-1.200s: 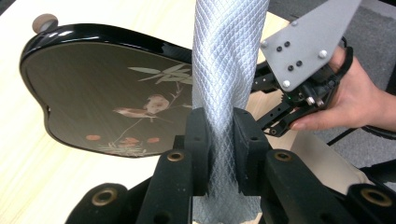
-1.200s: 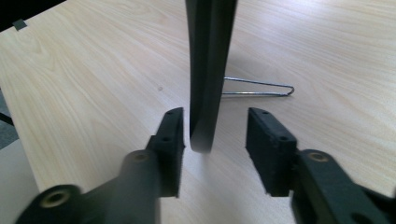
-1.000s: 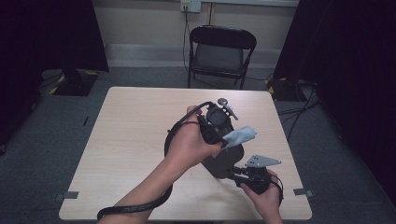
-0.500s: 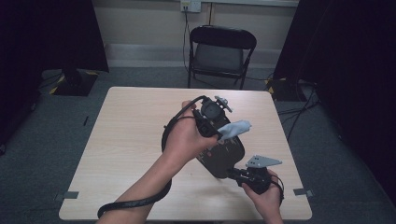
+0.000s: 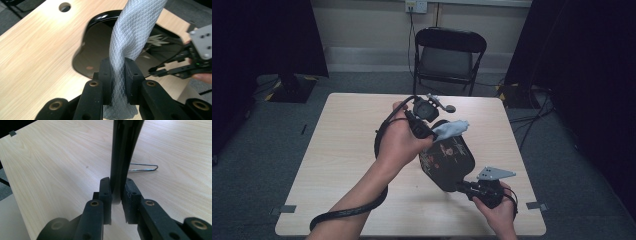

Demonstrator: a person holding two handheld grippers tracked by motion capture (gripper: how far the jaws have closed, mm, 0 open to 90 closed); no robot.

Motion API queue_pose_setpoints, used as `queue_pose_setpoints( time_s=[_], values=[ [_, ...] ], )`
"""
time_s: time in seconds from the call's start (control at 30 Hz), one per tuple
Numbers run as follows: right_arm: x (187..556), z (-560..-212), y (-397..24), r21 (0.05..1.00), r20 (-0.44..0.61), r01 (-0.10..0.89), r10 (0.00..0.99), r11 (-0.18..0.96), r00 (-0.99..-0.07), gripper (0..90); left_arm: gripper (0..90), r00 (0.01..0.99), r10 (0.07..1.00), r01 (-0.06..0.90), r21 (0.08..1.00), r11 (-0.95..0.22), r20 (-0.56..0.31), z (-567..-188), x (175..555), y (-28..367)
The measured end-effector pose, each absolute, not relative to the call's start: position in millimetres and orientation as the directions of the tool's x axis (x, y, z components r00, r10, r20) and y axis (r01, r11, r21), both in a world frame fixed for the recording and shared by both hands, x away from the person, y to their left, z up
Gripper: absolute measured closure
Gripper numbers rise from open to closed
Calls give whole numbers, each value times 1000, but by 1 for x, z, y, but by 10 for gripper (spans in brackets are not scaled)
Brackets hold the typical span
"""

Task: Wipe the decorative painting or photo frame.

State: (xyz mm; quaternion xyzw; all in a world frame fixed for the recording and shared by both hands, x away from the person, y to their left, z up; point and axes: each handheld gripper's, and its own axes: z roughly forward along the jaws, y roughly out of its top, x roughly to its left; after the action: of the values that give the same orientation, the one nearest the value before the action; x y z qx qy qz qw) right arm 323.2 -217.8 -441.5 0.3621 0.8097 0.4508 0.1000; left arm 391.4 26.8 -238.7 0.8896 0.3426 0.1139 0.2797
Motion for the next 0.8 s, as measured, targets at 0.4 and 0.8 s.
queue_pose_setpoints(
  time_s=[0.4,0.8],
  values=[
    [324,-442,-219,799,166,499,674,336,-720,797,784,687,727,590,574,-568,14,-250,403,43],
    [324,-442,-220,799,169,499,670,336,-722,797,785,635,773,637,573,-515,-10,-266,412,56]
  ],
)
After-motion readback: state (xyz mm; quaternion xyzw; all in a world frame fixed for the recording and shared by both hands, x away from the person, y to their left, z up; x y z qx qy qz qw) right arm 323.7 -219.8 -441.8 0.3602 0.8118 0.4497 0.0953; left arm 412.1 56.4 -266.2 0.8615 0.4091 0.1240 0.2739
